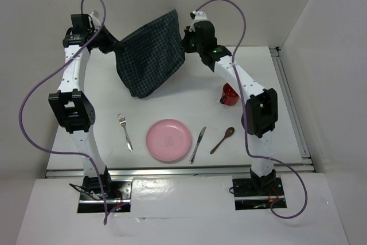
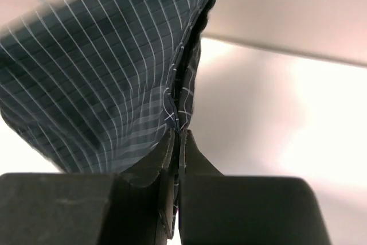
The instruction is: Set the dinner table for one person
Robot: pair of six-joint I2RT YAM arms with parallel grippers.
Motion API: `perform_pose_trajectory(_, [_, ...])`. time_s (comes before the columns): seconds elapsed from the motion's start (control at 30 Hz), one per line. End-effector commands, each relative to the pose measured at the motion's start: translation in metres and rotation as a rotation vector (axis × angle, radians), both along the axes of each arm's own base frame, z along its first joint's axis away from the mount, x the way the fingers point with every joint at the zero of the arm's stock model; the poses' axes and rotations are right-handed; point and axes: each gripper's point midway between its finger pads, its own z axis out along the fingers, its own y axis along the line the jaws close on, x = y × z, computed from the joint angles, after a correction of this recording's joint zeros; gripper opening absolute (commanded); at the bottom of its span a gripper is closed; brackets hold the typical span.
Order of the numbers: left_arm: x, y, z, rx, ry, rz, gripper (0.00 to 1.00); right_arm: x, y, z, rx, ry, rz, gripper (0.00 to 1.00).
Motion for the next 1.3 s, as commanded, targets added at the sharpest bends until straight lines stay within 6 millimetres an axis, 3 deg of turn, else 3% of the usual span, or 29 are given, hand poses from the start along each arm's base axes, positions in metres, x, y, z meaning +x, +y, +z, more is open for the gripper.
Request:
perform_pose_trajectory(0.0, [-0.011,0.002,0.047,0.014,-0.104,-0.016,0.00,-0.028,-0.007,0.023,0.062,-0.087,0.021,0.00])
perform_pose_trajectory(0.07, [-0.019,0.006,0.060,0.028,-0.141,-0.011,0.00,-0.040,-0.017,0.014,0.062,-0.096,0.002,0.00])
perform_pose_trajectory(0.1, [-0.024,0.004,0.065,0.025,-0.157,-0.019,0.00,-0.049,-0.021,0.029,0.107,-0.130,-0.003,0.00])
perform_pose_trajectory(0.13, [-0.035,-0.001,0.072,0.019,-0.174,-0.033,0.00,-0.055,-0.033,-0.006,0.085,-0.067,-0.031,0.00])
perform_pose_trajectory(0.27, [-0.037,-0.001,0.076,0.024,-0.201,-0.033,0.00,-0.065,-0.056,-0.040,0.122,0.051,-0.086,0.00])
perform_pose_trajectory(0.3, [-0.033,0.000,0.086,0.027,-0.213,-0.033,0.00,-0.067,-0.057,-0.045,0.119,0.077,-0.090,0.00])
perform_pose_trajectory(0.37, [-0.022,0.000,0.077,0.014,-0.182,-0.043,0.00,-0.069,-0.059,-0.046,0.117,0.077,-0.099,0.00])
perform_pose_trajectory(0.47, [0.006,-0.011,0.046,-0.017,-0.138,-0.067,0.00,-0.076,-0.066,-0.054,0.128,0.120,-0.138,0.00])
perform_pose_trajectory(0.5, [0.022,-0.014,0.024,-0.023,-0.103,-0.060,0.16,-0.082,-0.070,-0.064,0.131,0.152,-0.157,0.00])
perform_pose_trajectory(0.6, [0.038,-0.011,-0.017,-0.039,-0.024,-0.046,0.74,-0.087,-0.071,-0.077,0.140,0.192,-0.170,0.00])
perform_pose_trajectory(0.63, [0.041,-0.009,-0.029,-0.038,0.006,-0.038,1.00,-0.093,-0.073,-0.093,0.127,0.257,-0.185,0.05])
perform_pose_trajectory(0.67, [0.042,-0.007,-0.047,-0.039,0.056,-0.029,1.00,-0.098,-0.073,-0.099,0.117,0.285,-0.197,0.33])
perform_pose_trajectory(0.7, [0.043,-0.004,-0.049,-0.019,0.054,-0.019,1.00,-0.099,-0.077,-0.110,0.107,0.317,-0.232,0.44])
perform_pose_trajectory(0.73, [0.039,-0.003,-0.052,-0.007,0.064,-0.015,1.00,-0.108,-0.078,-0.124,0.080,0.355,-0.248,0.62])
perform_pose_trajectory(0.8, [0.034,0.002,-0.046,0.038,0.051,-0.005,1.00,-0.110,-0.083,-0.123,0.063,0.337,-0.284,0.80])
perform_pose_trajectory(0.83, [0.028,0.004,-0.049,0.052,0.065,-0.002,1.00,-0.112,-0.081,-0.116,0.062,0.319,-0.289,0.81])
perform_pose_trajectory(0.87, [0.022,0.005,-0.031,0.072,0.032,-0.002,1.00,-0.113,-0.080,-0.116,0.055,0.312,-0.296,0.81])
perform_pose_trajectory(0.93, [0.011,0.011,-0.029,0.117,0.040,0.014,1.00,-0.108,-0.077,-0.101,0.025,0.256,-0.311,0.81])
perform_pose_trajectory(0.97, [0.003,0.006,-0.039,0.130,0.067,0.001,0.98,-0.106,-0.066,-0.090,0.020,0.225,-0.294,0.80])
perform_pose_trajectory(1.0, [-0.007,0.007,-0.031,0.148,0.064,0.003,0.92,-0.104,-0.065,-0.087,-0.002,0.213,-0.305,0.76])
perform_pose_trajectory(1.03, [-0.015,0.009,-0.037,0.184,0.089,0.015,0.81,-0.100,-0.059,-0.095,-0.046,0.212,-0.282,0.64])
perform_pose_trajectory(1.07, [-0.030,0.002,-0.061,0.188,0.159,0.004,0.66,-0.092,-0.051,-0.086,-0.046,0.191,-0.259,0.54])
perform_pose_trajectory(1.1, [-0.040,-0.002,-0.072,0.193,0.192,-0.001,0.29,-0.091,-0.043,-0.093,-0.062,0.215,-0.216,0.46])
perform_pose_trajectory(1.13, [-0.047,-0.010,-0.072,0.210,0.192,-0.007,0.15,-0.090,-0.039,-0.124,-0.121,0.289,-0.200,0.35])
perform_pose_trajectory(1.17, [-0.062,-0.017,-0.099,0.207,0.259,-0.025,0.01,-0.079,-0.030,-0.114,-0.119,0.280,-0.184,0.18])
perform_pose_trajectory(1.2, [-0.070,-0.019,-0.115,0.220,0.301,-0.026,0.00,-0.076,-0.029,-0.125,-0.132,0.316,-0.173,0.08])
perform_pose_trajectory(1.23, [-0.078,-0.023,-0.124,0.219,0.331,-0.025,0.00,-0.074,-0.022,-0.134,-0.135,0.342,-0.149,0.02])
perform_pose_trajectory(1.27, [-0.088,-0.030,-0.144,0.211,0.376,-0.033,0.00,-0.063,-0.023,-0.150,-0.150,0.387,-0.133,0.00])
